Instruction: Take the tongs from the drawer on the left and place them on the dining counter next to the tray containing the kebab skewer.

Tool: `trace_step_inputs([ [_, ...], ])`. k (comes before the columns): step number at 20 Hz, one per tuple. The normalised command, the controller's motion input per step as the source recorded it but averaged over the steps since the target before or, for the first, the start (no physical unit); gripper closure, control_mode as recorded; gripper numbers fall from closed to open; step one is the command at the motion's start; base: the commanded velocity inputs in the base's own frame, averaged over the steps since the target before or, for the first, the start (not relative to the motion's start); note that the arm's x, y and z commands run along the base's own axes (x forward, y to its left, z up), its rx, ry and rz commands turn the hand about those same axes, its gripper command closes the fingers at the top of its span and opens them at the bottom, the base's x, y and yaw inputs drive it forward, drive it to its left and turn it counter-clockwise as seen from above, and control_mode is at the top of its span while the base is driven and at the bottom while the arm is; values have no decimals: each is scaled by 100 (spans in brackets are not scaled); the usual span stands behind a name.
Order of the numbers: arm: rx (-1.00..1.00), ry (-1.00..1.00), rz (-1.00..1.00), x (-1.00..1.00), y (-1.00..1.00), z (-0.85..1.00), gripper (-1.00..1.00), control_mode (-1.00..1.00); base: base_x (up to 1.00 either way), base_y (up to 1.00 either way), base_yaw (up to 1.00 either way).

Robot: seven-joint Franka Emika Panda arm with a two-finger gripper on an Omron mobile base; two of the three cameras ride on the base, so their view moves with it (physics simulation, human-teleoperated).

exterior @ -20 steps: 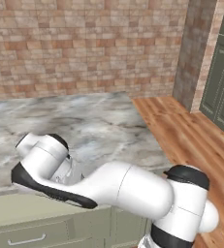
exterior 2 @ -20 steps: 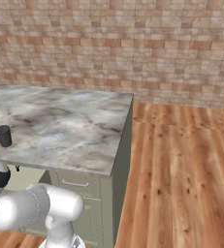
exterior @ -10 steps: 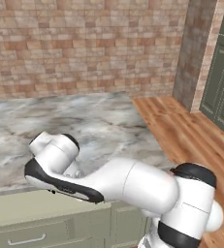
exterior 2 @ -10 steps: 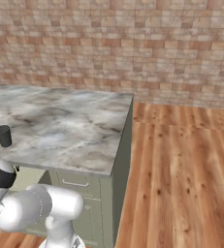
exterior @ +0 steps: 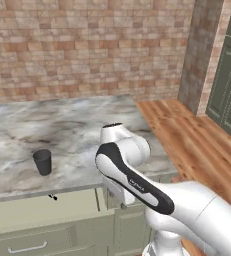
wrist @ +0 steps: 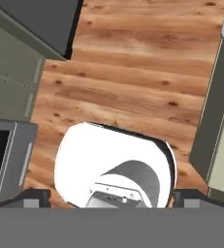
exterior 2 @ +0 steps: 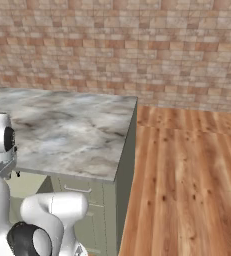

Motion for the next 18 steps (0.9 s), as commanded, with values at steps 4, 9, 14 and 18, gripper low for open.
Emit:
trace_step_inputs([
  [4,-2,-2,0,0,31,0,-100,-100,0,0,0],
  [9,-5,-1,-5,0,81,0,-100,-100,0,0,0],
  [14,-2,0,-12,6,83,-3,-100,-100,0,0,0],
  [18,-2,0,-10,36,60,-2,-100,-100,0,0,0],
])
